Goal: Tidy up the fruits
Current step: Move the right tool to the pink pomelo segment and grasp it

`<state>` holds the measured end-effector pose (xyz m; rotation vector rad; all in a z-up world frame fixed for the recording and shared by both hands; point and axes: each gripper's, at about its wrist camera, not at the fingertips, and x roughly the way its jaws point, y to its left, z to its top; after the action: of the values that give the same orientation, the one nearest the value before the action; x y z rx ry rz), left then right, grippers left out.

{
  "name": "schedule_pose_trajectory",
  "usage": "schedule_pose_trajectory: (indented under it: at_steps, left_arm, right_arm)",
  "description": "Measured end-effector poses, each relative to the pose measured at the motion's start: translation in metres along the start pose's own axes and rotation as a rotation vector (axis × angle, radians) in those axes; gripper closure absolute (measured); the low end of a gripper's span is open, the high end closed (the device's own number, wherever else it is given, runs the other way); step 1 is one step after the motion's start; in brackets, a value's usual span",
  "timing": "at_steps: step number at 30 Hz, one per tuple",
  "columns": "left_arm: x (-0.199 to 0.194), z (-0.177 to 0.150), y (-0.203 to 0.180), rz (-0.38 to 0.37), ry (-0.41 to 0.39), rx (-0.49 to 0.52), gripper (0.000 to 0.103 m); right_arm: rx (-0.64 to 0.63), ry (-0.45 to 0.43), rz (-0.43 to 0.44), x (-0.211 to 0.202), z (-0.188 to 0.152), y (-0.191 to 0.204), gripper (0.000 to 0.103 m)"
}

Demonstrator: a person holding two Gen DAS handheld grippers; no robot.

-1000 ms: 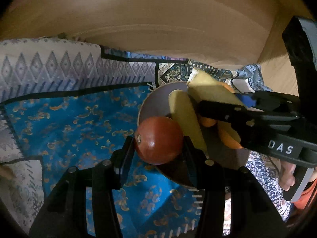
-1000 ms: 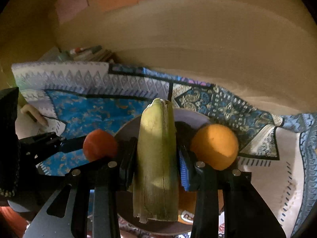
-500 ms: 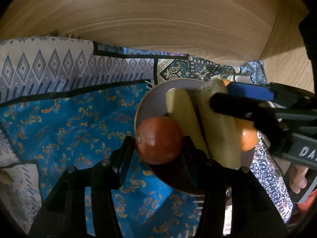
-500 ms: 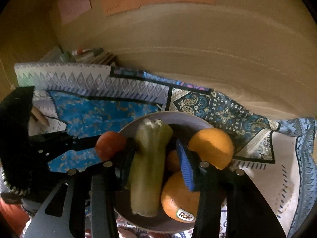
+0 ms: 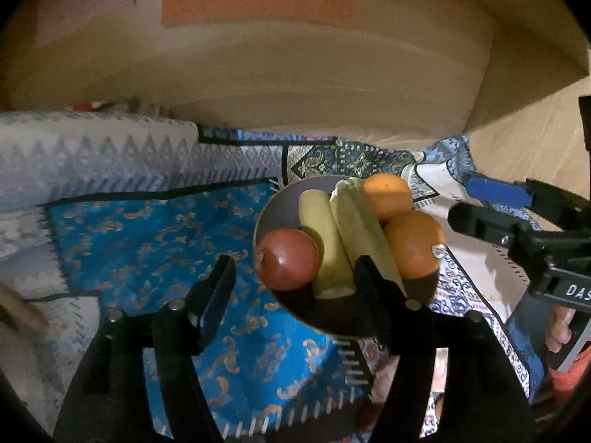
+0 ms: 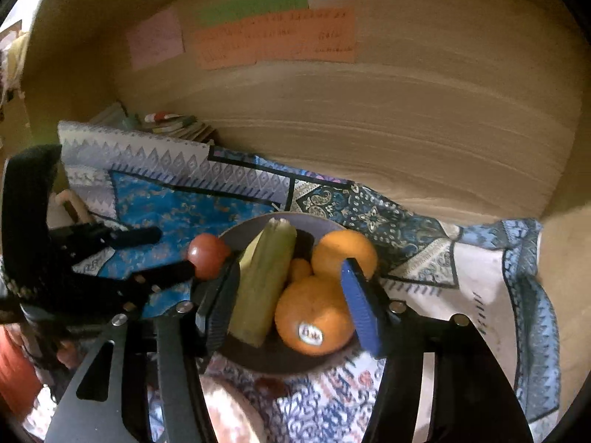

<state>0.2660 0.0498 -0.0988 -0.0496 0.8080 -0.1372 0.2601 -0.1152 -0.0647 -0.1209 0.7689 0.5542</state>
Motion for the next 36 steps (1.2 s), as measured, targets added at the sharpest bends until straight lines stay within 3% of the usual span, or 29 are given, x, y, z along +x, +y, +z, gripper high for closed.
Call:
schedule_pose_trajectory:
  at_steps: [11, 13, 15, 23, 36]
  left_arm:
    - [-0.035, -0.042, -0.004, 0.017, 0.003, -0.005, 0.034]
    - [-0.037, -0.051, -0.003, 0.023, 0.007, -0.021, 0.02]
    - [-0.039, -0.061, -0.002, 0.038, -0.008, -0.042, 0.016]
    - [-0.046, -0.09, 0.0, 0.044, 0.013, -0.057, 0.016]
    - [-0.036, -0.115, 0.002, 0.035, 0.06, -0.057, 0.015]
  right_arm:
    - [-0.034, 0.049, 0.025, -0.018, -0.046, 0.019, 0.044]
    - [-0.044, 0.074, 0.039, -0.017, -0.054, 0.023, 0.044]
    - [-0.063, 0.096, 0.038, -0.012, -0.062, 0.029, 0.044]
    - [-0.111, 0.195, 0.044, 0.01, -0.088, 0.042, 0.044]
    - [-0.157, 0.334, 0.091, 0.037, -0.094, 0.049, 0.043]
